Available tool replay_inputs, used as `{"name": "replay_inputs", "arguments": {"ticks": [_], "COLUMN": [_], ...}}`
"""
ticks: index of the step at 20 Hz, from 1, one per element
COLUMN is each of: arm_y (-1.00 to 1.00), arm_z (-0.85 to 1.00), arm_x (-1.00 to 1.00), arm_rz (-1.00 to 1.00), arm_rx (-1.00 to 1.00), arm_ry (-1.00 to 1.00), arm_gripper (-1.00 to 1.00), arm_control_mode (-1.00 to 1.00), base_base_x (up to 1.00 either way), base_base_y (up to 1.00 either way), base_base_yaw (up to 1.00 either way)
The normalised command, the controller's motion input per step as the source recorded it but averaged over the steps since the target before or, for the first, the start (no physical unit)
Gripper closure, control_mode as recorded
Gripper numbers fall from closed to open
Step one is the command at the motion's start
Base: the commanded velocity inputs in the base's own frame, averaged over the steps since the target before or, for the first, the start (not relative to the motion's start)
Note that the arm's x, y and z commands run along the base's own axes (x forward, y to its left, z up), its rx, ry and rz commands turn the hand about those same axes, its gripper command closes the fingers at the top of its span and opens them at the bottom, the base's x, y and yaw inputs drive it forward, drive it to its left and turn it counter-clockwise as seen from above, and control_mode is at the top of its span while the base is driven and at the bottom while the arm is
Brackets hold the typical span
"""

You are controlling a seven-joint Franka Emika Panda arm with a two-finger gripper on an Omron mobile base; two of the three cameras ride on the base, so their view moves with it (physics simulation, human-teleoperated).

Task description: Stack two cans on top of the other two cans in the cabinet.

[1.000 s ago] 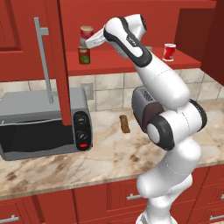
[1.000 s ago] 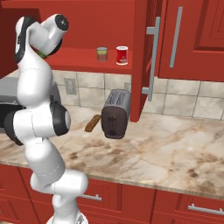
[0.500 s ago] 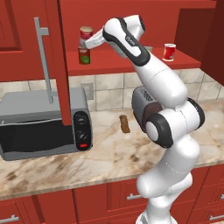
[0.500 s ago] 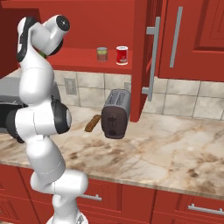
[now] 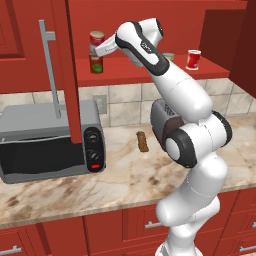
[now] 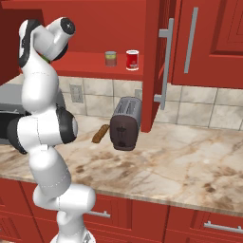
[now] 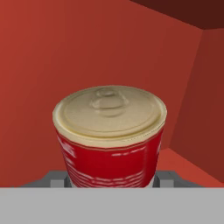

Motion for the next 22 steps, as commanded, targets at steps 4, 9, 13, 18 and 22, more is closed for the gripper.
{"name": "replay_inputs", "arguments": {"ticks": [4, 9, 13, 18, 22], "arm_y": [0.04, 0.04, 0.05, 0.01, 0.0], "arm_z": [0.0, 0.0, 0.02, 0.0, -0.02], "arm_x": [0.12, 0.19, 0.17, 0.01, -0.02], "arm_rz": [-0.01, 0.0, 0.0, -0.01, -0.03], "arm_rx": [0.0, 0.0, -0.01, -0.03, -0.03], "arm_ry": [0.0, 0.0, 0.0, 0.0, 0.0], "arm_gripper": [1.0, 1.0, 1.0, 1.0, 1.0], "arm_control_mode": [-1.0, -1.0, -1.0, -1.0, -1.0], "base_base_x": [0.0, 0.0, 0.0, 0.0, 0.0], "base_base_y": [0.0, 0.0, 0.0, 0.0, 0.0], "base_base_yaw": [0.0, 0.0, 0.0, 0.0, 0.0]}}
